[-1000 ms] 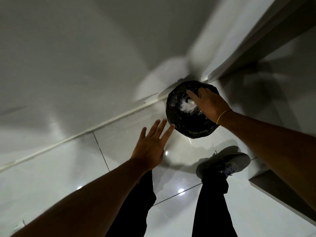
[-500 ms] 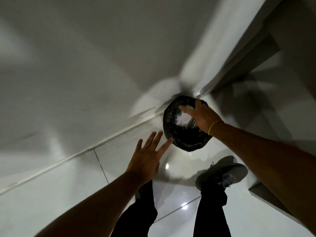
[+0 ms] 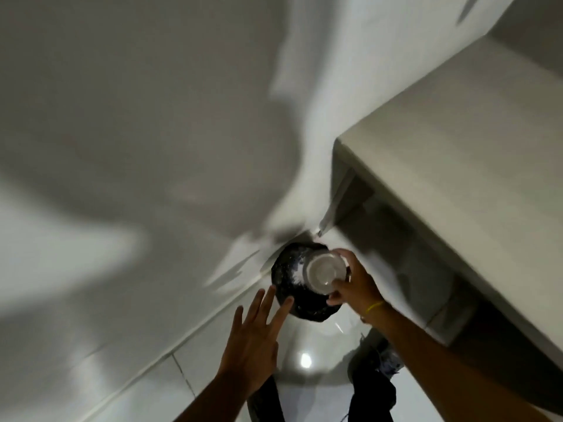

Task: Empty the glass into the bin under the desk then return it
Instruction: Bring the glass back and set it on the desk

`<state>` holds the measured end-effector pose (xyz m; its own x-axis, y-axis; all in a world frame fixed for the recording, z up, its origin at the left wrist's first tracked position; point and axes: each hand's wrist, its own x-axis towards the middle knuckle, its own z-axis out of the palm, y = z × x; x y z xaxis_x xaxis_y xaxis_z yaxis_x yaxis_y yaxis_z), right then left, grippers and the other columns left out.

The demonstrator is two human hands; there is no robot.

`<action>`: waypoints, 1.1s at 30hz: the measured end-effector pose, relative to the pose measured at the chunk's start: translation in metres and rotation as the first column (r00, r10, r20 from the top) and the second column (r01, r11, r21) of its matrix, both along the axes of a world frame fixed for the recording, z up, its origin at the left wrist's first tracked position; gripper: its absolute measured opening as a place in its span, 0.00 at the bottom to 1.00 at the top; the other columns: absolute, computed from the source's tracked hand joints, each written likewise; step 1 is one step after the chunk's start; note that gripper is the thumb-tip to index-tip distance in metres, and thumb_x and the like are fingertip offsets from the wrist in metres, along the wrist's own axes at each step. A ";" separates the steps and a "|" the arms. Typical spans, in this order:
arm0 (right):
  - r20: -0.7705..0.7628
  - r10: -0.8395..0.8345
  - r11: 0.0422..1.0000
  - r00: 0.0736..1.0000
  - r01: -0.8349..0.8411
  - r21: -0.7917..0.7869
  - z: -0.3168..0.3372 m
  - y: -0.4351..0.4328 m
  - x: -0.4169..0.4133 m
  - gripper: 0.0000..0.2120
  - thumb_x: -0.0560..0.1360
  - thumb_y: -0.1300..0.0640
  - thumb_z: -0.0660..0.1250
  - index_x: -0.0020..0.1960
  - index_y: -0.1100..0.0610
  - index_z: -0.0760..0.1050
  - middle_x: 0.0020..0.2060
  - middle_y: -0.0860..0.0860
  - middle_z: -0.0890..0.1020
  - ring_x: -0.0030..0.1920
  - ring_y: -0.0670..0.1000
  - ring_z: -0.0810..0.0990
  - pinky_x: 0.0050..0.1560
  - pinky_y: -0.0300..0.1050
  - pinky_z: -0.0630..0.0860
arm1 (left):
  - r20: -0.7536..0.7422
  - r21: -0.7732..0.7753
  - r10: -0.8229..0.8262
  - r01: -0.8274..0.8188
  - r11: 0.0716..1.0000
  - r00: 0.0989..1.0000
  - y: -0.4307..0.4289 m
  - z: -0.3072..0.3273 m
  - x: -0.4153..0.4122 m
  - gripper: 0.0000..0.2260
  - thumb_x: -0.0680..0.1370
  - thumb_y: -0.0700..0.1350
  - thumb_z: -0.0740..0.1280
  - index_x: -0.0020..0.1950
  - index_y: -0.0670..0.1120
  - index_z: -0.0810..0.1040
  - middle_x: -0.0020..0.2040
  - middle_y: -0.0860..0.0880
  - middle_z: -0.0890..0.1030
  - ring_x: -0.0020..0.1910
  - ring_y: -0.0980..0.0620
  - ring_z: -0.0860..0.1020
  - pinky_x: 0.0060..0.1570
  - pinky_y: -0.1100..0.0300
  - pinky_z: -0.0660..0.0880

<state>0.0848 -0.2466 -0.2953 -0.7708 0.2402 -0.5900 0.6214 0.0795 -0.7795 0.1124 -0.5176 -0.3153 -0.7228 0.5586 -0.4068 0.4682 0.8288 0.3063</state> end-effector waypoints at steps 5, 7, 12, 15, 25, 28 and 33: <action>-0.101 -0.262 0.954 0.960 0.242 -0.178 0.126 0.029 0.072 0.24 0.76 0.72 0.72 0.64 0.48 0.79 0.59 0.62 0.80 0.47 0.62 0.87 0.36 0.56 0.87 | -0.102 0.050 -0.061 0.067 0.997 0.993 0.047 0.090 -0.011 0.49 0.82 0.46 0.65 0.83 0.62 0.26 0.88 0.46 0.35 0.87 0.43 0.40 0.84 0.36 0.57; -0.123 -0.375 0.909 0.919 0.339 -0.241 0.169 0.047 0.094 0.20 0.78 0.68 0.72 0.66 0.52 0.79 0.57 0.63 0.82 0.41 0.60 0.87 0.36 0.55 0.86 | -0.117 0.108 -0.071 0.084 0.991 0.991 0.074 0.128 -0.019 0.50 0.76 0.44 0.74 0.87 0.57 0.43 0.89 0.44 0.50 0.87 0.40 0.54 0.79 0.35 0.66; -0.216 -0.567 0.821 0.795 0.522 -0.233 0.253 0.110 0.137 0.11 0.78 0.57 0.71 0.60 0.52 0.85 0.51 0.56 0.88 0.44 0.54 0.88 0.36 0.51 0.85 | -0.252 0.186 -0.190 0.240 0.953 0.949 0.164 0.205 -0.039 0.37 0.78 0.48 0.70 0.86 0.49 0.62 0.86 0.42 0.63 0.84 0.40 0.66 0.72 0.36 0.75; -0.289 -0.619 0.768 0.730 0.640 -0.025 0.269 0.164 0.156 0.06 0.79 0.59 0.73 0.55 0.52 0.84 0.49 0.55 0.87 0.50 0.61 0.86 0.36 0.54 0.85 | -0.280 0.194 -0.255 0.315 0.929 0.925 0.234 0.235 -0.044 0.32 0.83 0.47 0.58 0.88 0.51 0.54 0.89 0.46 0.53 0.88 0.44 0.54 0.79 0.36 0.67; -0.218 -0.616 0.647 0.757 0.644 0.407 0.228 0.309 0.159 0.06 0.78 0.63 0.67 0.54 0.56 0.77 0.43 0.59 0.85 0.40 0.59 0.85 0.37 0.59 0.85 | -0.297 0.309 -0.388 0.472 0.826 0.872 0.412 0.206 -0.033 0.30 0.83 0.49 0.67 0.85 0.50 0.65 0.87 0.47 0.62 0.86 0.46 0.60 0.76 0.37 0.67; -0.170 -0.616 0.666 0.769 0.624 0.409 0.215 0.333 0.156 0.05 0.80 0.61 0.67 0.56 0.58 0.77 0.46 0.58 0.86 0.47 0.63 0.86 0.46 0.65 0.84 | -0.276 0.239 -0.407 0.472 0.849 0.871 0.440 0.186 -0.033 0.31 0.82 0.53 0.64 0.86 0.51 0.63 0.88 0.46 0.61 0.87 0.45 0.57 0.78 0.33 0.62; -0.176 -0.618 0.641 0.767 0.621 0.451 0.206 0.351 0.152 0.04 0.78 0.63 0.69 0.53 0.61 0.79 0.43 0.58 0.87 0.44 0.60 0.85 0.48 0.60 0.82 | -0.311 0.147 -0.451 0.511 0.847 0.837 0.456 0.170 -0.038 0.33 0.82 0.58 0.60 0.86 0.50 0.61 0.89 0.45 0.58 0.88 0.43 0.53 0.80 0.29 0.56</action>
<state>0.2371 0.1039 -0.0897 -0.3442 0.8988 -0.2717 0.6546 0.0223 -0.7556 0.0741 -0.0613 -0.1448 -0.3996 0.9136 -0.0753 0.8755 0.4047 0.2640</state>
